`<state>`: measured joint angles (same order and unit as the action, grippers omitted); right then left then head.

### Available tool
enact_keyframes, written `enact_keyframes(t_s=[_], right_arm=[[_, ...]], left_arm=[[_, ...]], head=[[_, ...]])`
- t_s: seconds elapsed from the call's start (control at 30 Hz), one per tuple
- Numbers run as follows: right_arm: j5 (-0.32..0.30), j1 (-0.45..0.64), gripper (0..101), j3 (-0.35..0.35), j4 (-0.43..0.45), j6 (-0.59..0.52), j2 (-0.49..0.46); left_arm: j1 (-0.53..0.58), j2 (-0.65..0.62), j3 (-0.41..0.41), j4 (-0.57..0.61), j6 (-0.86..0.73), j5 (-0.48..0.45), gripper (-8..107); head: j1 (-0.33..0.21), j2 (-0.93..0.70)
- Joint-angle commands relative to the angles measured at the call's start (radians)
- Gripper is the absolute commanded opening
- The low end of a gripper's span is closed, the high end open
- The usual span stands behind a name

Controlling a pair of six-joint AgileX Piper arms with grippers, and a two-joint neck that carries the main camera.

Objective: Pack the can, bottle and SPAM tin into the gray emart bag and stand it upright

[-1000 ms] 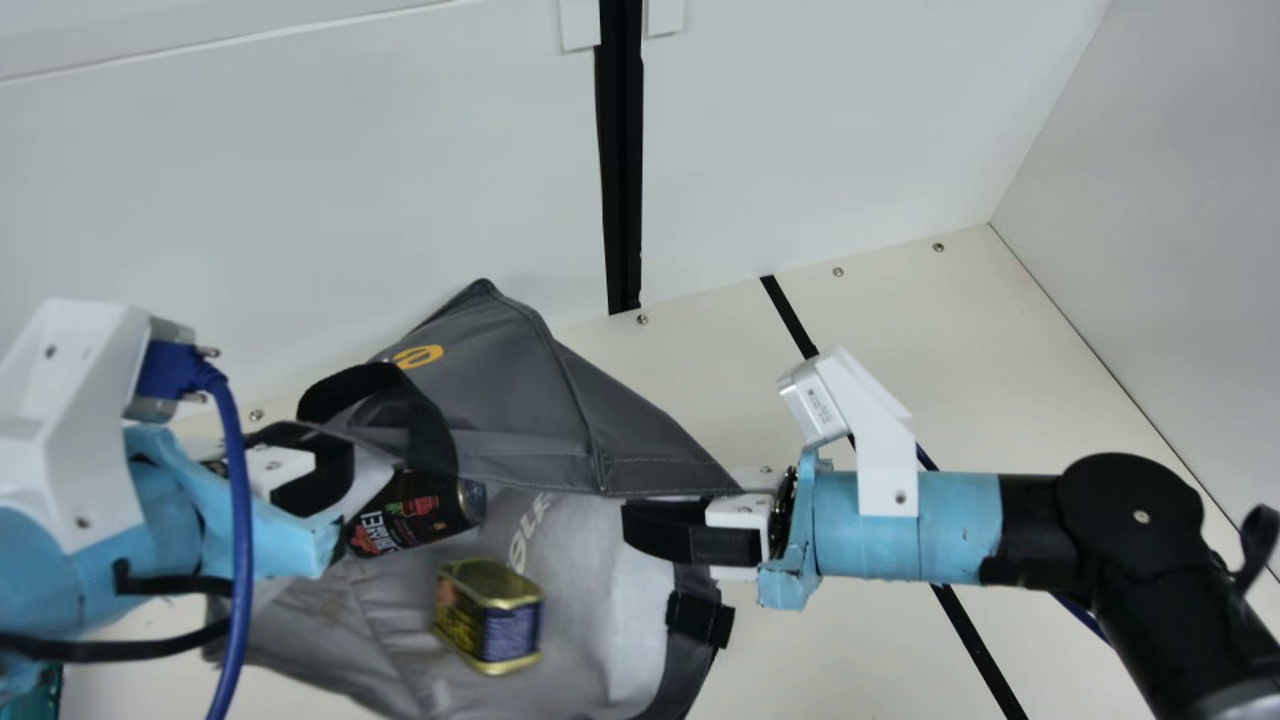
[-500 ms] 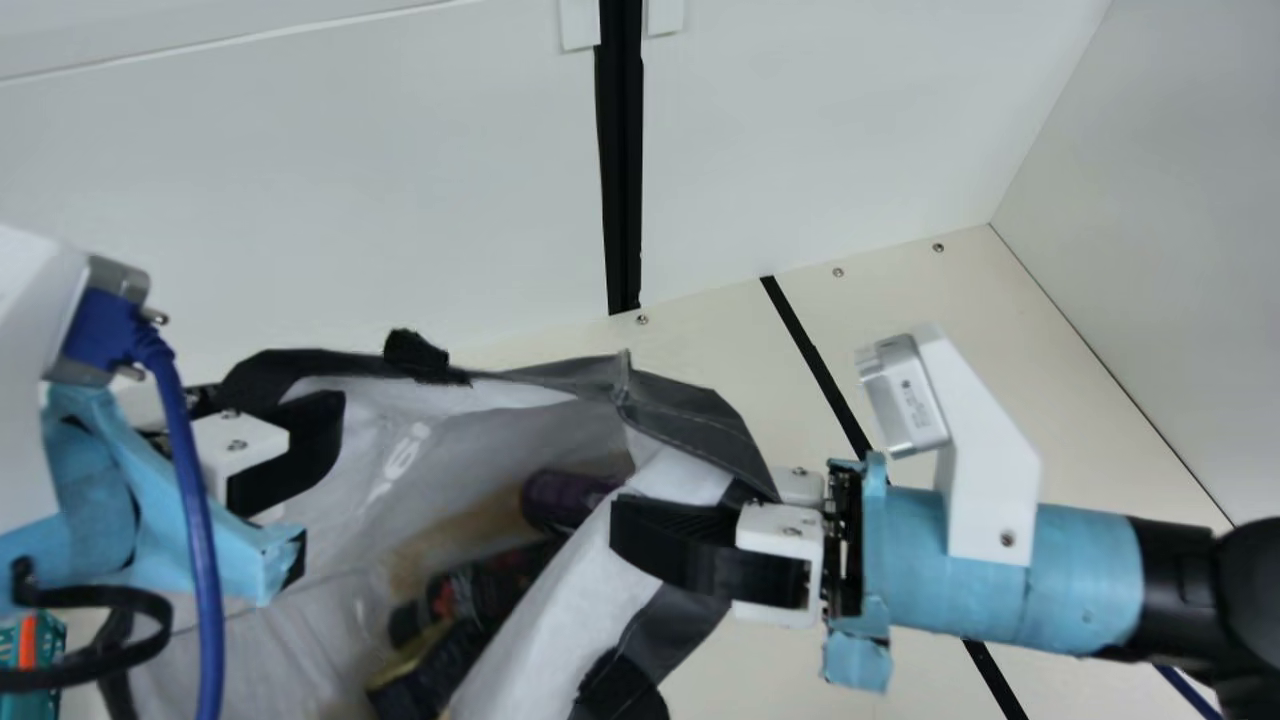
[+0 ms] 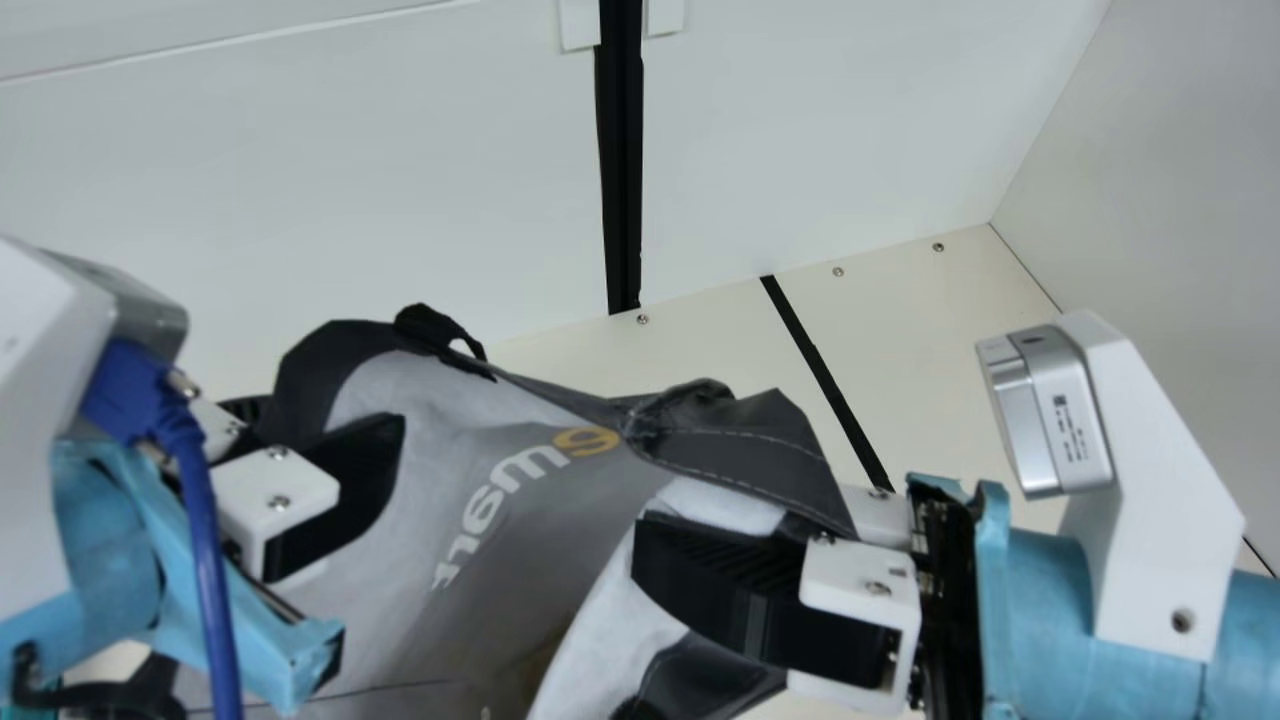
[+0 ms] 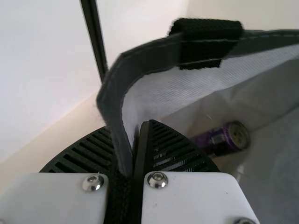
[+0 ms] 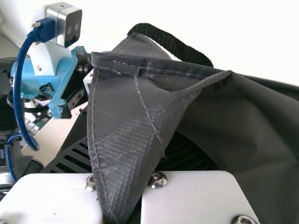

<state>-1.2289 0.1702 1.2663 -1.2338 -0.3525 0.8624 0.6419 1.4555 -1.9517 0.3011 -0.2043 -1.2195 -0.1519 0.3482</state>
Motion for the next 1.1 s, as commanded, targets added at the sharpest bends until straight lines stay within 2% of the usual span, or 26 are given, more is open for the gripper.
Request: enact_keyframes(t_s=[0.0,0.23,0.37,0.6,0.9,1.07], right_arm=[[0.009,-0.015,0,0.007,0.084,0.057,-0.004],[0.009,-0.074,0,-0.029,0.281,0.122,0.0],[0.009,-0.06,0,-0.077,0.322,0.074,0.028],[0.009,0.028,0,-0.14,0.242,-0.144,0.111],[0.009,0.108,0,-0.166,0.112,-0.425,0.241],[0.075,0.078,0,-0.175,0.078,-0.557,0.313]], left_arm=[[0.004,0.0,0.017,0.021,-0.002,0.0,-8],[-0.014,0.034,0.082,0.141,-0.029,0.0,-8],[-0.043,0.081,0.096,0.211,-0.067,0.0,-8],[-0.102,0.197,0.041,0.275,-0.164,0.0,-8],[-0.169,0.368,-0.114,0.313,-0.269,0.0,-8],[-0.198,0.459,-0.212,0.311,-0.301,0.0,-8]], head=[[-0.023,0.001],[-0.023,0.001],[-0.023,0.001],[-0.023,0.001],[-0.023,0.001],[-0.023,0.001]])
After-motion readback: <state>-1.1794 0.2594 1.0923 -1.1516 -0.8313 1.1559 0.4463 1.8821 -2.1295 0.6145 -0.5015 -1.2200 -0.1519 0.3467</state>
